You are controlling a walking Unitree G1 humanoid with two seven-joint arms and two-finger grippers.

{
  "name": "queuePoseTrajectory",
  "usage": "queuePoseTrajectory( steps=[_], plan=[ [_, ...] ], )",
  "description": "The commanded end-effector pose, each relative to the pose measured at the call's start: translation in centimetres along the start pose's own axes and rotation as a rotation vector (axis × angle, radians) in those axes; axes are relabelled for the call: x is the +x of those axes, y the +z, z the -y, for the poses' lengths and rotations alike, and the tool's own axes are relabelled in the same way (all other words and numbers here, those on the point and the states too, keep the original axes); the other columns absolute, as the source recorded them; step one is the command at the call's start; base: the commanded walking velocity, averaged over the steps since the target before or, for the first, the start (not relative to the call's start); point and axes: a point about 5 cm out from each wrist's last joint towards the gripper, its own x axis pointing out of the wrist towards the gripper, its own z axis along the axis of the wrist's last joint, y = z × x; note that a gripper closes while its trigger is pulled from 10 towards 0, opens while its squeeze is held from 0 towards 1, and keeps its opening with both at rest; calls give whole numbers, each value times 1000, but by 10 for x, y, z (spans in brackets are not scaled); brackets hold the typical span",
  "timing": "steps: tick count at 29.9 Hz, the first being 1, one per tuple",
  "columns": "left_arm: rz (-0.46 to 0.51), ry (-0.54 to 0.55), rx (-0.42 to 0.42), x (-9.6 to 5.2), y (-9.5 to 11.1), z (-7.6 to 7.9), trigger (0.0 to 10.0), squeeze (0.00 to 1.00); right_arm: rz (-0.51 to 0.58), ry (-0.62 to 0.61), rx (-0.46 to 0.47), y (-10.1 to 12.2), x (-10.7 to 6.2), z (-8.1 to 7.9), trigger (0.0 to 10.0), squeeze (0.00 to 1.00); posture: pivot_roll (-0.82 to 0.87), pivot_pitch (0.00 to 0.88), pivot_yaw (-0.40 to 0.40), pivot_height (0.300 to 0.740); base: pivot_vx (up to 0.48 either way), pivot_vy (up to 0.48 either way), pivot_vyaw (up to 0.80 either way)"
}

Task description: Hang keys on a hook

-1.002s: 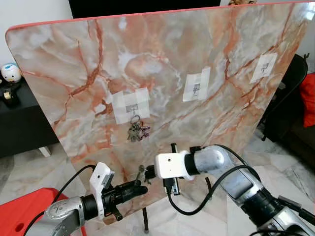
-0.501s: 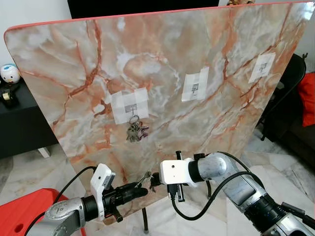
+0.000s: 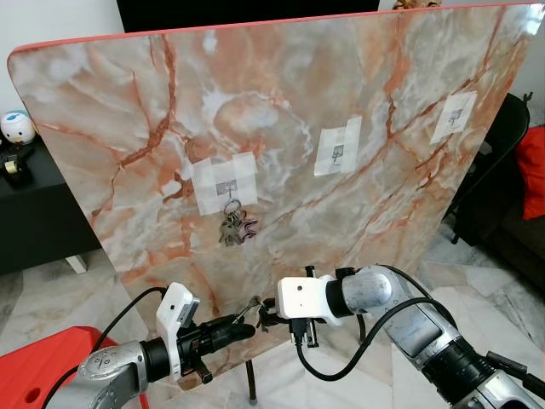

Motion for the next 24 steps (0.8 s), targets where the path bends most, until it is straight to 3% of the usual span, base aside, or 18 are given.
queuePoseTrajectory(
  steps=[1, 7, 10, 15, 20, 24],
  plan=[
    [15, 37, 45, -3, 8, -6, 0, 0, -36, -6, 17, -9, -4, 2, 10000, 0, 54, 0, -62, 728, 0, 0, 0],
    [-7, 33, 51, -4, 5, -5, 0, 0, -75, -19, 1, -13, -7, 5, 10000, 0, 56, 0, -63, 728, 0, 0, 0],
    [-53, 11, 61, -5, 0, -3, 0, 0, -182, -65, -54, -25, -9, 12, 10000, 0, 52, 0, -62, 728, 0, 0, 0],
    [-74, 4, 76, -5, -1, -3, 0, 0, -209, -113, -55, -30, -7, 17, 10000, 0, 60, 0, -63, 728, 0, 0, 0],
    [-103, 19, 91, -7, -4, -4, 0, 0, -221, -130, -39, -37, -5, 16, 10000, 0, 58, 0, -62, 728, 0, 0, 0],
    [-174, 85, 135, -9, -14, -11, 0, 0, -259, -144, 24, -54, -2, 9, 10000, 0, 58, 0, -62, 728, 0, 0, 0]
  ],
)
